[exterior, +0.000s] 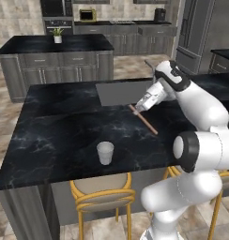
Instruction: Take a straw from the drawer in front and place it inside the glass cup on the dining counter.
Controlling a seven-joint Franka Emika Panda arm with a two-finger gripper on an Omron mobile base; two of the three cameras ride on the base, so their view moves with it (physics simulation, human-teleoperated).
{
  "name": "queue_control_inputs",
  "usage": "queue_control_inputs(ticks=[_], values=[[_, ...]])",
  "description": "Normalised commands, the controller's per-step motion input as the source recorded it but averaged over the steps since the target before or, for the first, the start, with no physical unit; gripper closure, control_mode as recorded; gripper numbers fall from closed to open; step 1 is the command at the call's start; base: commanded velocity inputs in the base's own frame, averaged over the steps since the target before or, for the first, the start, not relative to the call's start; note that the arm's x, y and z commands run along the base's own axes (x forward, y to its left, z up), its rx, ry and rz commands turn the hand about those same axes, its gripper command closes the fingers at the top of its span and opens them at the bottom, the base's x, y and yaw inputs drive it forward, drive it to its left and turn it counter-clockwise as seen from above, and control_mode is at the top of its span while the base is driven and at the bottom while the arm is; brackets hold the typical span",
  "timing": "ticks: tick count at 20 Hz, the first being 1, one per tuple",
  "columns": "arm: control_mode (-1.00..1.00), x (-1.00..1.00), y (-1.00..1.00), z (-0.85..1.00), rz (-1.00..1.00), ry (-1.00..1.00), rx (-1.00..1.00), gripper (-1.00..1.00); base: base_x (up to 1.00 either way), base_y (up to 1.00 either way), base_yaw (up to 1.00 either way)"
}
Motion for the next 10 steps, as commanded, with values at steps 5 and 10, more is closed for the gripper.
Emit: queue_control_inputs(ticks=[5, 10], values=[[-1.0, 0.21, 0.45, 0.11, 0.11, 0.0, 0.24, 1.0, 0.0, 0.0, 0.0], [-1.0, 0.02, 0.52, 0.07, 0.1, 0.0, 0.16, 1.0, 0.0, 0.0, 0.0]])
